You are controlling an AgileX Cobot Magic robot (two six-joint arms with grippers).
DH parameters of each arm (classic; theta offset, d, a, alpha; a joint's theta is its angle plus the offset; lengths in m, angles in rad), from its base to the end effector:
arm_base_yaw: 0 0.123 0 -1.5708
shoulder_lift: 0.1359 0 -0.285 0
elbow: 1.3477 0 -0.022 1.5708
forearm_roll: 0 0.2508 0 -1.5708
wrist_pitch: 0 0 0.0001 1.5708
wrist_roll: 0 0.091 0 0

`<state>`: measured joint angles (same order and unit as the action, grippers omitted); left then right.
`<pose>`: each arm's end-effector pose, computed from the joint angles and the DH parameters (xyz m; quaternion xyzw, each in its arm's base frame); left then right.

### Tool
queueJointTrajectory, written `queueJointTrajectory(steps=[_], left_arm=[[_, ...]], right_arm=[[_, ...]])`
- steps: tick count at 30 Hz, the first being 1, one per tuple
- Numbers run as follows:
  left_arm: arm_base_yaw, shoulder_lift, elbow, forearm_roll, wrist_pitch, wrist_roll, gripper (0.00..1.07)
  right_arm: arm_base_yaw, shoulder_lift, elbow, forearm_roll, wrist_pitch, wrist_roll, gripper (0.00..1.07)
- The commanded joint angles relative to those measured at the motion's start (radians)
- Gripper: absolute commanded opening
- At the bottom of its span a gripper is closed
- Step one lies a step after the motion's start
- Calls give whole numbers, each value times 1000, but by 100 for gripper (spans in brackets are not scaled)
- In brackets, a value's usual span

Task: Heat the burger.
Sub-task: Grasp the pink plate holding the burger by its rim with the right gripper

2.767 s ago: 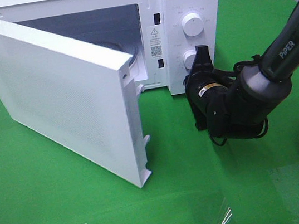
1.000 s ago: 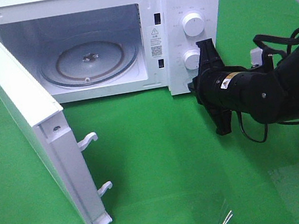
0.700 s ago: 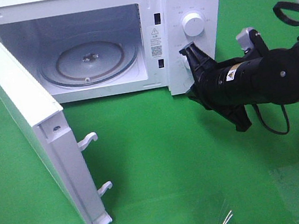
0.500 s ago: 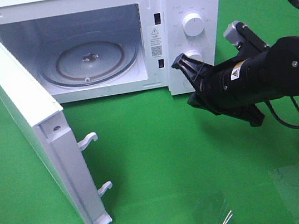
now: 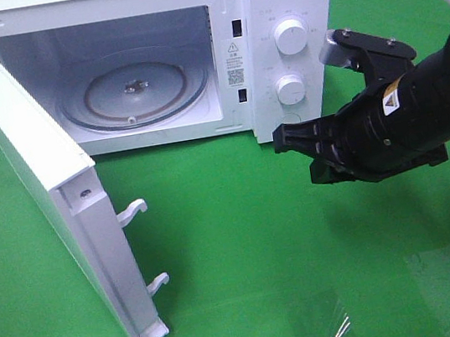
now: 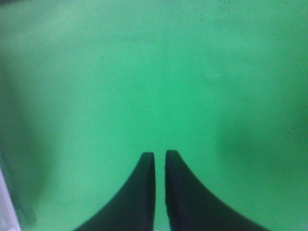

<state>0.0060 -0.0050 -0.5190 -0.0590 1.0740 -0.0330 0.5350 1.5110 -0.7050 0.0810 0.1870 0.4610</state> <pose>-0.0085 -0.0048 0.2815 -0.0149 0.8499 -0.0365 0.5254 0.2410 0.1445 0.1870 0.0002 0.9451 0.1734 0.2769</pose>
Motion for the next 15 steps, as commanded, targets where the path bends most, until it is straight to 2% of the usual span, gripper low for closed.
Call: queueJointTrajectory(steps=[1, 5, 7, 10, 11, 12, 13, 14, 15], left_arm=[[0, -15, 3, 2, -7, 0, 99], [0, -15, 3, 2, -7, 0, 99], [0, -15, 3, 2, -7, 0, 99], [0, -15, 3, 2, -7, 0, 99], [0, -15, 3, 2, -7, 0, 99], [0, -15, 3, 2, -7, 0, 99], [0, -15, 3, 2, -7, 0, 99], [0, -15, 3, 2, -7, 0, 99], [0, -15, 3, 2, -7, 0, 99]], right_arm=[[-9, -39, -2, -7, 85, -86, 10], [-9, -80, -2, -7, 205, -163, 12], [-9, -106, -2, -12, 303, -231, 21], [-9, -114, -2, -19, 321, -247, 25], [-9, -126, -2, -33, 342, -267, 35], [-9, -126, -2, -33, 342, -267, 35], [-9, -139, -2, -45, 352, -281, 48], [-9, -149, -2, -54, 351, -294, 55], [-9, -149, -2, -54, 351, -294, 55]])
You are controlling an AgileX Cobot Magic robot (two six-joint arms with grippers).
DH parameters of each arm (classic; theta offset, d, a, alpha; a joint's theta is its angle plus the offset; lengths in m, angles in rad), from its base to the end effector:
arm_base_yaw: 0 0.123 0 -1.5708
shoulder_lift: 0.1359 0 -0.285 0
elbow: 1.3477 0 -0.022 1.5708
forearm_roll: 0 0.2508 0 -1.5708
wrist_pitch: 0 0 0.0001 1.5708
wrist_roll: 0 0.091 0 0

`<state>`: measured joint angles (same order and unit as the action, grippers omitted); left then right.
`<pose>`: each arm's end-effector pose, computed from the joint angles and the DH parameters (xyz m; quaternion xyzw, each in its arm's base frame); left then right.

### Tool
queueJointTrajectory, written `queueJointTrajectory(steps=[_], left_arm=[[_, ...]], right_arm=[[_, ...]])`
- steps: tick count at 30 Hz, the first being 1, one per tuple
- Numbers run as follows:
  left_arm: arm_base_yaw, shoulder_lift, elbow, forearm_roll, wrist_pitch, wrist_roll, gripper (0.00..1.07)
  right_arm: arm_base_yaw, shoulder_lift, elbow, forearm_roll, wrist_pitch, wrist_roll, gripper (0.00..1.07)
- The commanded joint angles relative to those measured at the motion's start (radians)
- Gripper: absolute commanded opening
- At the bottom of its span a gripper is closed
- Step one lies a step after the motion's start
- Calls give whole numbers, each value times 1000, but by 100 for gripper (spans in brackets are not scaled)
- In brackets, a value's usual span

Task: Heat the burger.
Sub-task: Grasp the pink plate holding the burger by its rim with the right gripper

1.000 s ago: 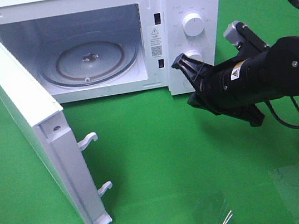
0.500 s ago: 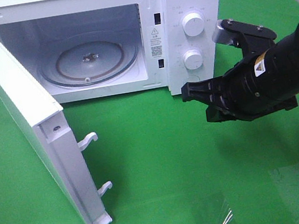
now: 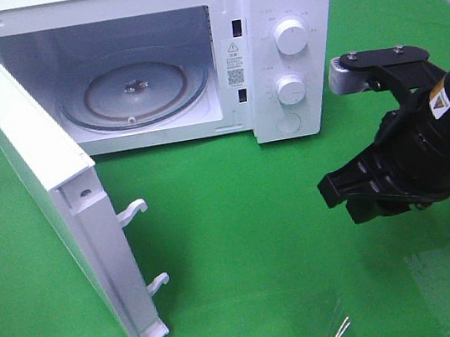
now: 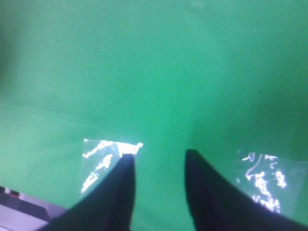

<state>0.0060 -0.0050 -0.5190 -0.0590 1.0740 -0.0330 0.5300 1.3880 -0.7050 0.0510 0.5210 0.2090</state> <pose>-0.0085 -0.0048 0.2815 -0.0149 0.8499 -0.0365 0.5254 0.2114 0.1266 0.2034 -0.1372 0.9645 0.0974 0.2035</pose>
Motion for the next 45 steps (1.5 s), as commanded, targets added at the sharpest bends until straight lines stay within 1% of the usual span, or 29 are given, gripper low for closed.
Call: queueJointTrajectory(steps=[1, 2, 3, 4, 5, 6, 7, 8, 9, 10, 11, 12, 13, 15, 16, 17, 18, 20, 25, 26, 27, 31, 34, 36, 45], left_arm=[[0, -15, 3, 2, -7, 0, 99], [0, -15, 3, 2, -7, 0, 99], [0, -15, 3, 2, -7, 0, 99], [0, -15, 3, 2, -7, 0, 99], [0, -15, 3, 2, -7, 0, 99], [0, -15, 3, 2, -7, 0, 99], [0, -15, 3, 2, -7, 0, 99], [0, -15, 3, 2, -7, 0, 99], [0, -15, 3, 2, -7, 0, 99], [0, -15, 3, 2, -7, 0, 99], [0, -15, 3, 2, -7, 0, 99], [0, -15, 3, 2, -7, 0, 99], [0, -15, 3, 2, -7, 0, 99], [0, -15, 3, 2, -7, 0, 99], [0, -15, 3, 2, -7, 0, 99], [0, -15, 3, 2, -7, 0, 99], [0, -15, 3, 2, -7, 0, 99], [0, -15, 3, 2, -7, 0, 99], [0, -15, 3, 2, -7, 0, 99], [0, -15, 3, 2, -7, 0, 99], [0, -15, 3, 2, -7, 0, 99], [0, -15, 3, 2, -7, 0, 99], [0, -15, 3, 2, -7, 0, 99], [0, -15, 3, 2, -7, 0, 99], [0, -15, 3, 2, -7, 0, 99]], right_arm=[[-12, -42, -2, -29, 17, -68, 67], [-12, -42, -2, -29, 17, -68, 67], [-38, -54, -2, -28, 20, -82, 78], [-78, -60, -2, -29, 47, -93, 86], [-78, -60, -2, -29, 47, -93, 86], [-97, -60, -2, -31, 65, -94, 89], [-97, -60, -2, -31, 65, -94, 89], [-145, -60, -2, -51, 100, -95, 89], [-145, -60, -2, -51, 100, -95, 89], [-192, -60, -2, -80, 122, -94, 89], [-192, -60, -2, -80, 122, -94, 89], [-236, -60, -2, -104, 135, -94, 88], [-236, -60, -2, -104, 135, -94, 88], [-319, -60, -2, -135, 152, -105, 87], [-319, -60, -2, -135, 152, -105, 87], [-349, -57, -2, -135, 146, -105, 87], [-349, -57, -2, -135, 146, -105, 87], [-391, -33, -2, -139, 143, -108, 86], [-412, 3, -2, -149, 131, -108, 86], [-422, 34, -2, -158, 112, -104, 85], [-422, 34, -2, -158, 112, -104, 85], [-423, 128, -2, -162, 52, -86, 85], [-423, 147, -2, -169, 39, -80, 84], [-423, 218, -2, -207, -10, -39, 84], [-423, 332, -2, -259, -93, 6, 83]])
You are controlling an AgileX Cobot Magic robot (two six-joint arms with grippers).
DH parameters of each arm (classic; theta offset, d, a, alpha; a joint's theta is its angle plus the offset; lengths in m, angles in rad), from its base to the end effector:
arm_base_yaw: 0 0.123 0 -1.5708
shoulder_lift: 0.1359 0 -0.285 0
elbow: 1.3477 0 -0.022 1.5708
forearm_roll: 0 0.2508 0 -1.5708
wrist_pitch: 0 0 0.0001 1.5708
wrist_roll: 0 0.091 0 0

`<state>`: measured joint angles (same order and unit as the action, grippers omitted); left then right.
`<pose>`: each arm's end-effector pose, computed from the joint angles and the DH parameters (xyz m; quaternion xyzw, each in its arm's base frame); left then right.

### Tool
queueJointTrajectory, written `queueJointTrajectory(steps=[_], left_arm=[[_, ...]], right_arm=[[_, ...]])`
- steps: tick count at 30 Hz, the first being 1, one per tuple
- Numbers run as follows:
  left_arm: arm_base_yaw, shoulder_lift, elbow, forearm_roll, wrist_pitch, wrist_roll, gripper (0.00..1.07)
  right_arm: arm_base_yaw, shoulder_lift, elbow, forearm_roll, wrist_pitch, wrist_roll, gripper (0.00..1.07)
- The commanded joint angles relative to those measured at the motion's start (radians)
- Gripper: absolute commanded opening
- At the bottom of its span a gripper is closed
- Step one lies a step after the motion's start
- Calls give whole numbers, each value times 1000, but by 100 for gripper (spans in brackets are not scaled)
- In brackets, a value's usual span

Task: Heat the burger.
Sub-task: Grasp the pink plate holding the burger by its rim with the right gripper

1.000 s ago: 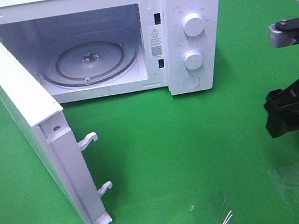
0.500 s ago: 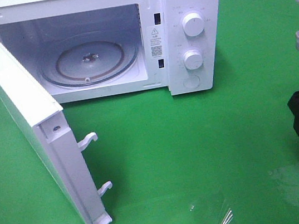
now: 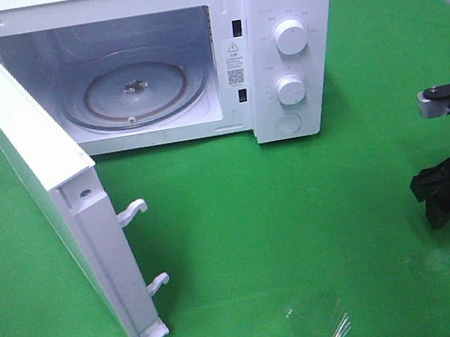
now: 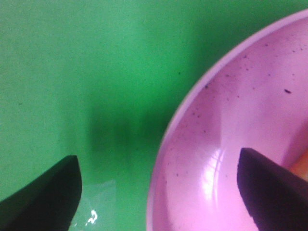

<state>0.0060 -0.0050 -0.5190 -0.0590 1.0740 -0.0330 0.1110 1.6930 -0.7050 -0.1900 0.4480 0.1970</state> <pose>-0.0085 -0.0048 0.2815 -0.0149 0.8499 -0.0365 0.5254 0.2654 0.0221 0.1273 -0.0378 0.9919 -0.0328 0.1167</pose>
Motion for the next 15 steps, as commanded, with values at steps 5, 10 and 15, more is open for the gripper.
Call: queueJointTrajectory(steps=[5, 10, 15], left_arm=[[0, -15, 3, 2, -7, 0, 99], [0, -15, 3, 2, -7, 0, 99], [0, -15, 3, 2, -7, 0, 99]], right_arm=[[-4, 69, -2, -23, -45, 17, 82], [-4, 101, -2, -56, -49, 35, 72], [-4, 104, -2, -92, -46, 75, 54]])
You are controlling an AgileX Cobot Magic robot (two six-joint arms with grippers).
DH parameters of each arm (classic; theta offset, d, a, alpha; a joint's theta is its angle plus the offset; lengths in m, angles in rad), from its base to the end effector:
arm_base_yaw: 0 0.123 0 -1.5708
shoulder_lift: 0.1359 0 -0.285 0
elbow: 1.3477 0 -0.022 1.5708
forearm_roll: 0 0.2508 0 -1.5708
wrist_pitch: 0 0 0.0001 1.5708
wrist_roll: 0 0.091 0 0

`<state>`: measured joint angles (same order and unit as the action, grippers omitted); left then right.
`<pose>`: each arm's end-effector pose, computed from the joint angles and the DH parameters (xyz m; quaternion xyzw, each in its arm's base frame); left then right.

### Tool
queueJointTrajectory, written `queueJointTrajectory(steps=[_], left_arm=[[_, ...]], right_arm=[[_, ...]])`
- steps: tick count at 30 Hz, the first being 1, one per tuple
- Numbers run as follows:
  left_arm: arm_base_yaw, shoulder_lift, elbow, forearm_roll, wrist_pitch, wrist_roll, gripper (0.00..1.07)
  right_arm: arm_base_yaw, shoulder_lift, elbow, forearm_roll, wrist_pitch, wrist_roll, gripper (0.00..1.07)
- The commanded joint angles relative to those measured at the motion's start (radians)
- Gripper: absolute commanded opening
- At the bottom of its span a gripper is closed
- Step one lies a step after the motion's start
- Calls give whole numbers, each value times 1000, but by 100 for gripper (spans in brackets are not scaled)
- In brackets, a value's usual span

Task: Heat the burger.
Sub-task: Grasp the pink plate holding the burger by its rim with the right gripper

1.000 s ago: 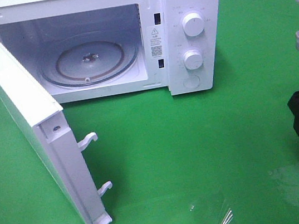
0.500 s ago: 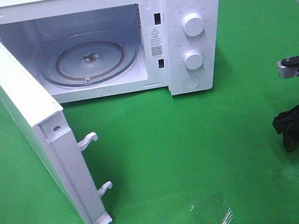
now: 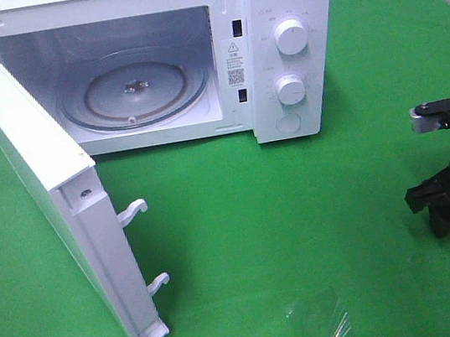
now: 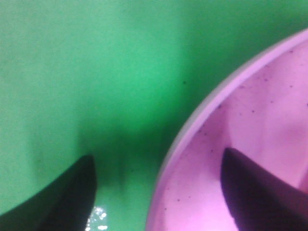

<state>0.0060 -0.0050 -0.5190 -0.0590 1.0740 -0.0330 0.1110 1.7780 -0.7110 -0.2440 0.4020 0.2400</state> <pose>-0.0085 -0.0048 0.2815 -0.0149 0.8499 -0.0365 0.5254 0.2710 0.0215 0.1066 -0.0431 0.9930 -0.0407 0.1023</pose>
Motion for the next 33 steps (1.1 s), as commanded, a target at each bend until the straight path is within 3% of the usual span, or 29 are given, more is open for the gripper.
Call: queueJointTrajectory(steps=[1, 2, 3, 4, 5, 6, 7, 8, 33], left_arm=[[0, -15, 3, 2, -7, 0, 99], [0, -15, 3, 2, -7, 0, 99], [0, -15, 3, 2, -7, 0, 99], [0, -15, 3, 2, -7, 0, 99], [0, -15, 3, 2, -7, 0, 99], [0, -15, 3, 2, -7, 0, 99], [0, -15, 3, 2, -7, 0, 99], [0, -15, 3, 2, -7, 0, 99], [0, -15, 3, 2, -7, 0, 99]], right_arm=[[-4, 19, 4, -65, 8, 54, 49], [-4, 19, 4, -78, 12, 65, 34], [-4, 19, 4, -78, 12, 65, 34], [-4, 19, 4, -103, 23, 77, 21], [-4, 19, 4, -103, 23, 77, 21], [-4, 19, 4, -114, 26, 78, 9], [-4, 19, 4, -114, 26, 78, 9], [-4, 19, 4, -116, 31, 77, 0], [32, -114, 6, -160, 177, 113, 0]])
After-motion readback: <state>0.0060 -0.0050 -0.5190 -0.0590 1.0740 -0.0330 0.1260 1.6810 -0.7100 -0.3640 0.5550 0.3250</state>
